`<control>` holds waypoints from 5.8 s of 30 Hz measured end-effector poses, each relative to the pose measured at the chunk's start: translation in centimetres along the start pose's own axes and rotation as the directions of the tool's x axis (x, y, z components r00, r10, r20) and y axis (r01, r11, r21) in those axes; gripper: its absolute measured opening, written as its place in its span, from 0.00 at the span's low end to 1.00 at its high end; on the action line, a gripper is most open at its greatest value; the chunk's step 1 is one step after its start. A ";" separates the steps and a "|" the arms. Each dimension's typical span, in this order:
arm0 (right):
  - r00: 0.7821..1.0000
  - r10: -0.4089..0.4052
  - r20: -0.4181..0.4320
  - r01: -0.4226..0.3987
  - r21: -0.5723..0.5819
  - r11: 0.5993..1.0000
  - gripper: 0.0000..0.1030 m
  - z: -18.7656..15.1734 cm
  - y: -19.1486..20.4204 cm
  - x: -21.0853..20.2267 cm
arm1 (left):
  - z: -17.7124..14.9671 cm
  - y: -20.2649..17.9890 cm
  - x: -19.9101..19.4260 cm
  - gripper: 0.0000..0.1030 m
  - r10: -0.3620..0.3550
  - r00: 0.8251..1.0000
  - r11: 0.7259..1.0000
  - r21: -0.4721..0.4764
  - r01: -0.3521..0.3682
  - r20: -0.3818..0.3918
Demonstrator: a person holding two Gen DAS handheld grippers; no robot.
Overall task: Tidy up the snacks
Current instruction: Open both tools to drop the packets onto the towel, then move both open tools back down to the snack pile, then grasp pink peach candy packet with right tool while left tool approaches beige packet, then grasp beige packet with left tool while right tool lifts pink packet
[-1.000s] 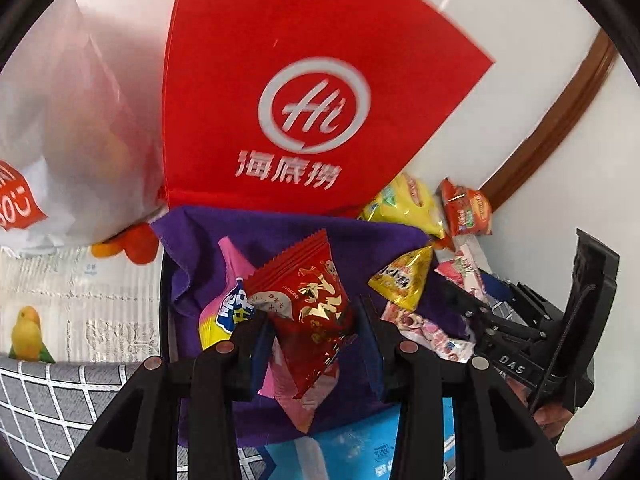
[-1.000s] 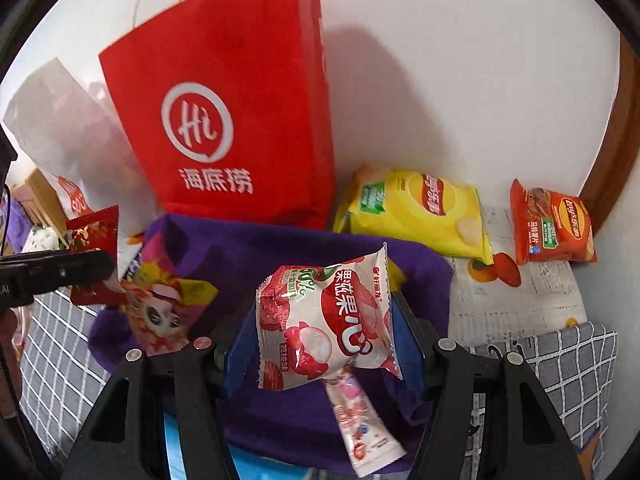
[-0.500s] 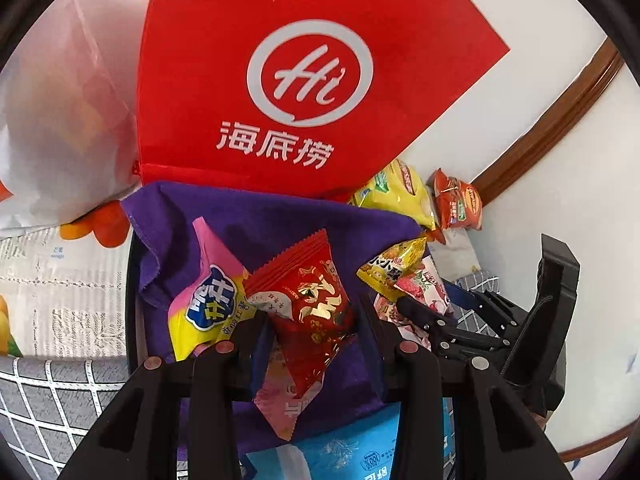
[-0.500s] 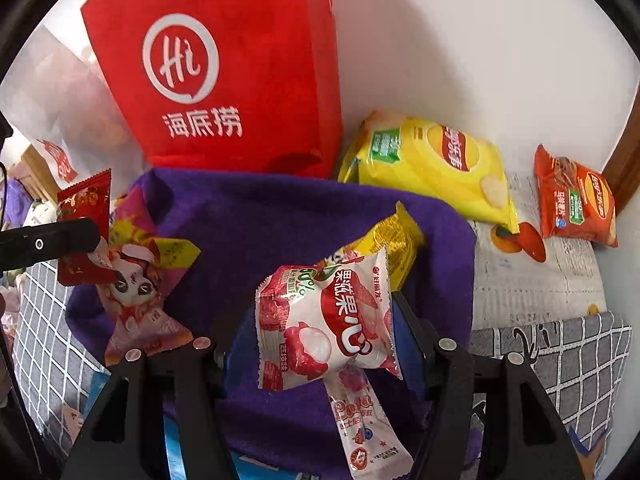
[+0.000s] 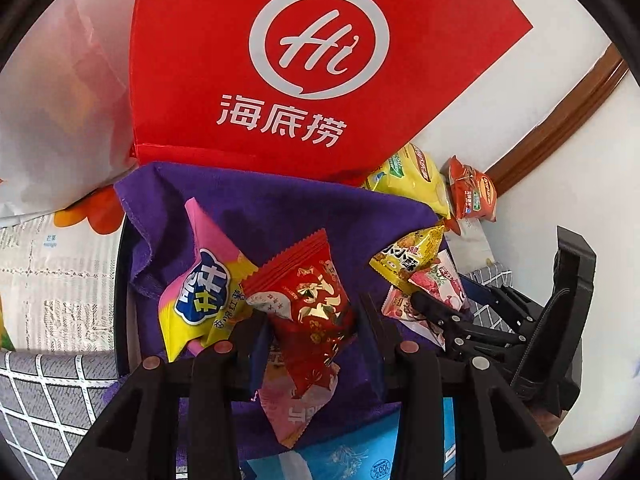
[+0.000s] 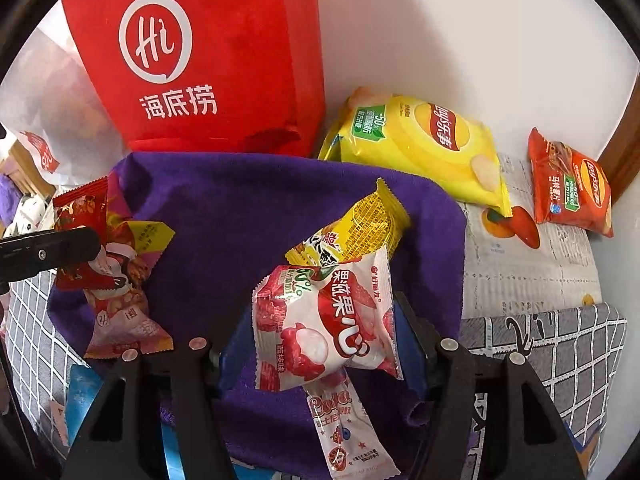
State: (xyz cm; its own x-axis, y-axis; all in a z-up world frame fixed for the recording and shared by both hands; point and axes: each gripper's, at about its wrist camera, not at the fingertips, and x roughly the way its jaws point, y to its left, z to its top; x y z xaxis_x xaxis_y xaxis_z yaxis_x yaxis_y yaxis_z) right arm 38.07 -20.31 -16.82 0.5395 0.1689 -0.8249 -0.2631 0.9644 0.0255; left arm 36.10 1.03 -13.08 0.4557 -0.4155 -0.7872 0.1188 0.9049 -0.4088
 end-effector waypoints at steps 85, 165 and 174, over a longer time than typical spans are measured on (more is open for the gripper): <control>0.982 0.182 0.043 -0.184 0.051 0.982 0.70 -21.2 13.5 -12.3 | -18.0 3.3 -17.3 0.73 0.218 0.964 0.973 0.037 -0.226 0.155; 0.988 -0.069 0.137 0.054 0.109 0.993 0.50 -22.9 0.5 -7.8 | -22.4 0.1 -5.5 0.37 0.230 0.957 0.889 0.362 -0.280 0.176; 0.988 -0.071 0.138 0.057 0.105 0.993 0.50 -23.0 0.6 -7.8 | -22.4 0.1 -5.3 0.38 0.230 0.958 0.892 0.356 -0.278 0.173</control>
State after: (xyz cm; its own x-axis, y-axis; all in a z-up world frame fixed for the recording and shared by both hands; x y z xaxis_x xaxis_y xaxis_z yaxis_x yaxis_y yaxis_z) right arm 15.32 -25.74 -23.31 0.6616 0.1267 -0.7391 -0.1471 0.9884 0.0377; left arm 13.99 1.22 -19.28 0.6163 -0.1739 -0.7681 0.2935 0.9558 0.0190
